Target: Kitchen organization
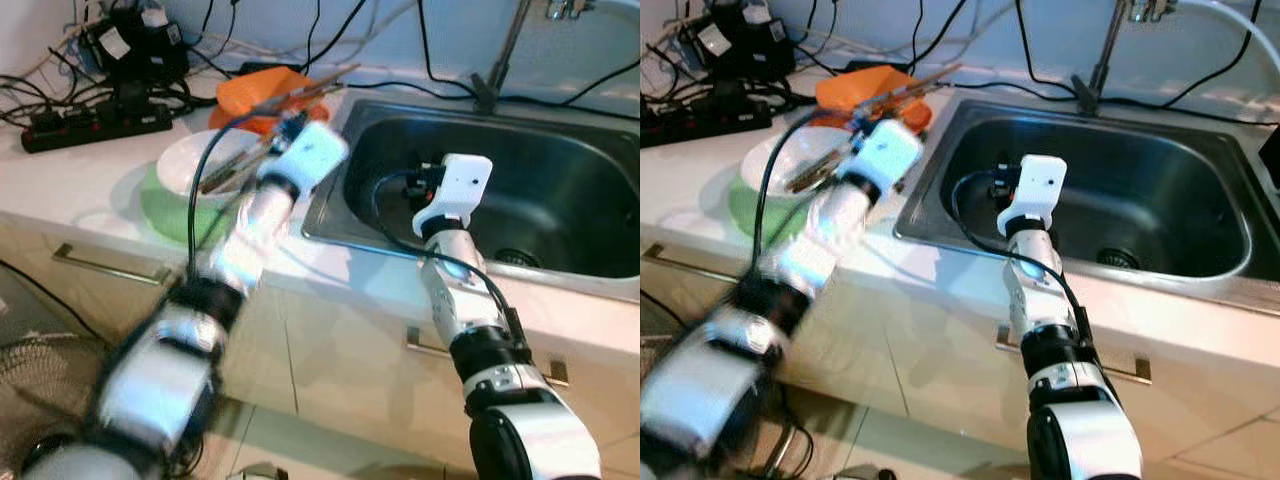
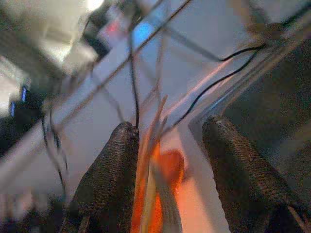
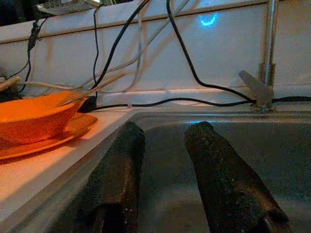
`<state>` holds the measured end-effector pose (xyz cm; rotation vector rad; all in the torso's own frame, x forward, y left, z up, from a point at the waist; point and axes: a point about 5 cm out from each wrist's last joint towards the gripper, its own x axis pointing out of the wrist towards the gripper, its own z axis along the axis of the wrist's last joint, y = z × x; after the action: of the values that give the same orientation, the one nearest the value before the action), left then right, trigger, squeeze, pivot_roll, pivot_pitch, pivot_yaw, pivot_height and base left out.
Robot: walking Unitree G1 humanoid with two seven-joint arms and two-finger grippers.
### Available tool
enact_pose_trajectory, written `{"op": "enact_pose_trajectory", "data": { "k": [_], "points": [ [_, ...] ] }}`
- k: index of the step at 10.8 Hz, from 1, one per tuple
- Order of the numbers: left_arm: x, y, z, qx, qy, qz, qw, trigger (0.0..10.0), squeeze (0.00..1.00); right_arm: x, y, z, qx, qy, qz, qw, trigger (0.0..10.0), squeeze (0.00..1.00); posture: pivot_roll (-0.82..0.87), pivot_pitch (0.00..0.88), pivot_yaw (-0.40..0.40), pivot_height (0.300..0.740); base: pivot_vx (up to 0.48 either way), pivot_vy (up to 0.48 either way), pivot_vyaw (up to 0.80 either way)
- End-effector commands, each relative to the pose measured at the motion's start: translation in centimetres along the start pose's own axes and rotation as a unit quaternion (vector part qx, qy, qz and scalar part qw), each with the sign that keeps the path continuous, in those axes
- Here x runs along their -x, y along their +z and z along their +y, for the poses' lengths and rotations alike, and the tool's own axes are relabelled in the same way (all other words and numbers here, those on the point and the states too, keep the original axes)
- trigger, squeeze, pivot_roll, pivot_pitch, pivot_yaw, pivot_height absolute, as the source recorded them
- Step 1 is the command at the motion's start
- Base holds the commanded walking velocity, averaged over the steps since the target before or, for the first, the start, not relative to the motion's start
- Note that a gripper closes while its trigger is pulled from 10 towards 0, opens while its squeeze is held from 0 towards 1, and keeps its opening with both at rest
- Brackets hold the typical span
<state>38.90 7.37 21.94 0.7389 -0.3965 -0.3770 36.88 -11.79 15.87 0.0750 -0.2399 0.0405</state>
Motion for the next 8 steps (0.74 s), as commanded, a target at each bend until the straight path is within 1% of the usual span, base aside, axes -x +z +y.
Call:
{"op": "enact_pose_trajectory", "data": {
  "k": [1,2,3,6,7,8],
  "points": [
    [-0.4,0.8,-0.4,-0.037,-0.036,-0.020,0.998,10.0,0.00,-0.3,0.5,0.5,-0.006,0.010,-0.010,1.000,10.0,0.00,0.04,0.000,0.032,0.740,0.000,0.000,0.00],
    [-0.7,1.4,-0.7,-0.079,-0.069,-0.035,0.994,10.0,0.00,-0.2,0.3,0.7,-0.007,0.011,-0.007,1.000,10.0,0.00,0.05,0.000,0.030,0.740,0.000,0.000,0.00],
    [-0.9,1.5,-1.4,-0.132,-0.104,-0.040,0.985,10.0,0.00,-0.2,0.2,0.7,-0.009,0.012,-0.006,1.000,10.0,0.00,0.06,0.000,0.028,0.740,0.000,0.000,0.00],
    [-0.9,1.3,-1.8,-0.174,-0.140,-0.043,0.974,10.0,0.00,-0.2,0.2,0.7,-0.009,0.012,-0.004,1.000,10.0,0.00,0.06,0.011,0.024,0.740,0.000,0.000,0.00],
    [-1.0,1.4,-2.0,-0.216,-0.154,-0.048,0.963,10.0,0.00,-0.2,0.2,0.7,-0.009,0.012,-0.004,1.000,10.0,0.00,0.06,0.013,0.022,0.740,0.000,0.000,0.00],
    [-1.1,1.6,-2.2,-0.257,-0.168,-0.061,0.950,10.0,0.00,-0.3,0.2,0.8,-0.010,0.014,-0.004,1.000,10.0,0.00,0.07,0.014,0.021,0.740,0.000,0.000,0.00]
  ]
}}
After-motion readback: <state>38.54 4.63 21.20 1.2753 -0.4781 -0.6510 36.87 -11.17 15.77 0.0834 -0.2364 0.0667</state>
